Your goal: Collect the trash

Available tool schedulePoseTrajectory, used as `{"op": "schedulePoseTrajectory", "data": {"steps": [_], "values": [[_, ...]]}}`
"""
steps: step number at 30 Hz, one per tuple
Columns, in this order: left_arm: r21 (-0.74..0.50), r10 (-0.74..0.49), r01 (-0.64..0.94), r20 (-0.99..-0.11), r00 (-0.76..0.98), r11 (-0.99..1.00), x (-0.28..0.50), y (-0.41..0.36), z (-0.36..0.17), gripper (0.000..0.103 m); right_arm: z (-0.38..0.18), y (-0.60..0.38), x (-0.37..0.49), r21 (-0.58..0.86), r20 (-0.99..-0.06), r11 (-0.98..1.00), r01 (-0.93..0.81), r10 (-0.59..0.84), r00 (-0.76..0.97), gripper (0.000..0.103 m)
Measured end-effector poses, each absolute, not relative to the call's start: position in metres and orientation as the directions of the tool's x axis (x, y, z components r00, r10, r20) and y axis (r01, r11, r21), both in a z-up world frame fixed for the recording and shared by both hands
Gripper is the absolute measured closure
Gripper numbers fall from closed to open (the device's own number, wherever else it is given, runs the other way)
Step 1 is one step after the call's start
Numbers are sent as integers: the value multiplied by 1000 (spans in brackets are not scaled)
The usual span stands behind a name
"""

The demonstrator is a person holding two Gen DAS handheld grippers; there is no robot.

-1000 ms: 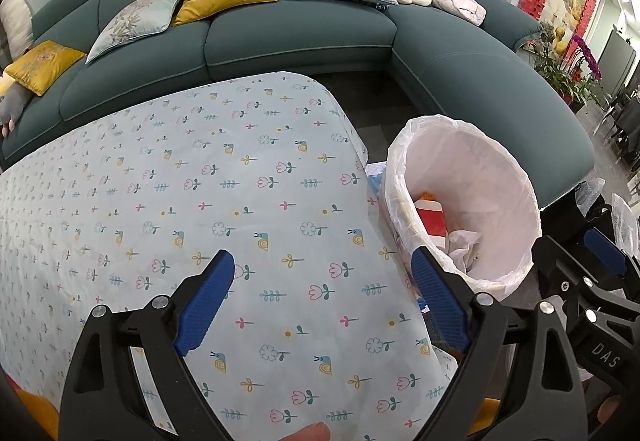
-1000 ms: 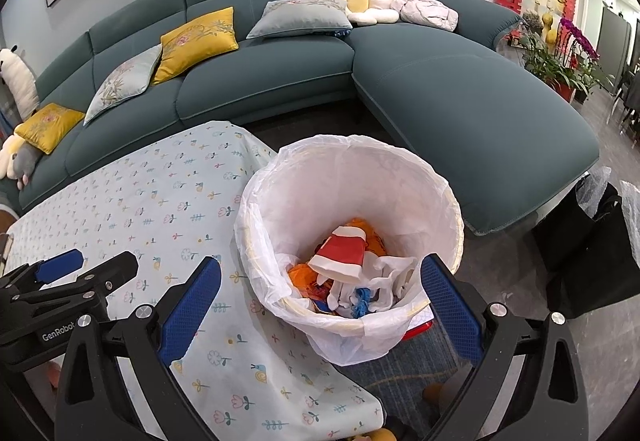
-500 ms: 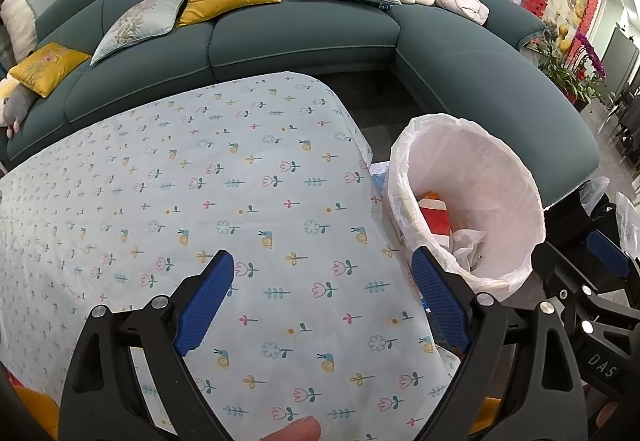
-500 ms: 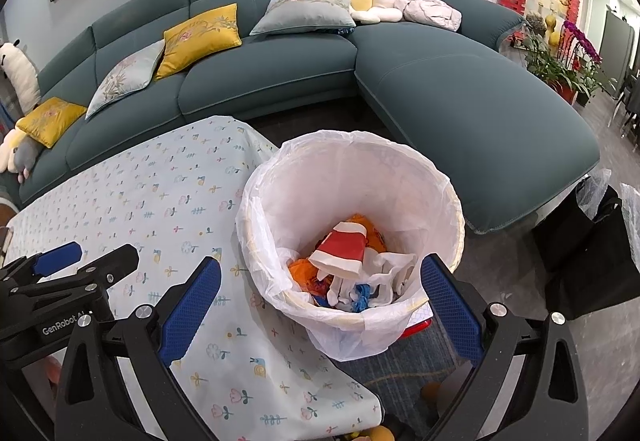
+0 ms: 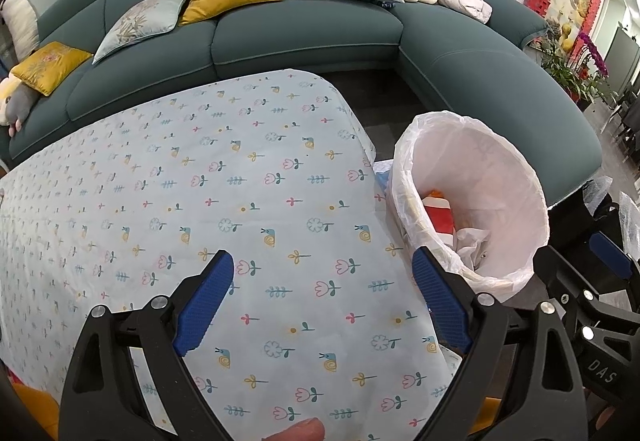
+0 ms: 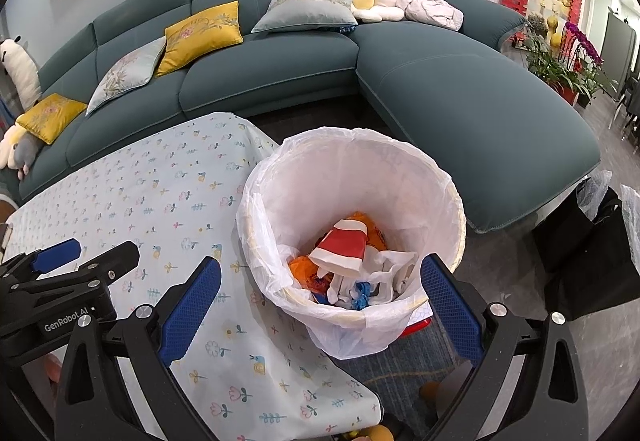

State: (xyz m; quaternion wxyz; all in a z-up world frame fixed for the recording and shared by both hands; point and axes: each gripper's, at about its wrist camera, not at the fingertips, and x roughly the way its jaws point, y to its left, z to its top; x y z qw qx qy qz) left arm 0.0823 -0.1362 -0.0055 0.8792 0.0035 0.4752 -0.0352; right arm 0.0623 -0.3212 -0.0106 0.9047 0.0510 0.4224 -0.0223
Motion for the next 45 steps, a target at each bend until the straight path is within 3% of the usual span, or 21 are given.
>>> {"op": "schedulePoseTrajectory", "data": {"steps": [45], "values": [[6, -43, 91, -850, 525, 996, 81, -152, -17, 17, -26, -328, 55, 75, -787, 993, 94, 1, 617, 7]]}}
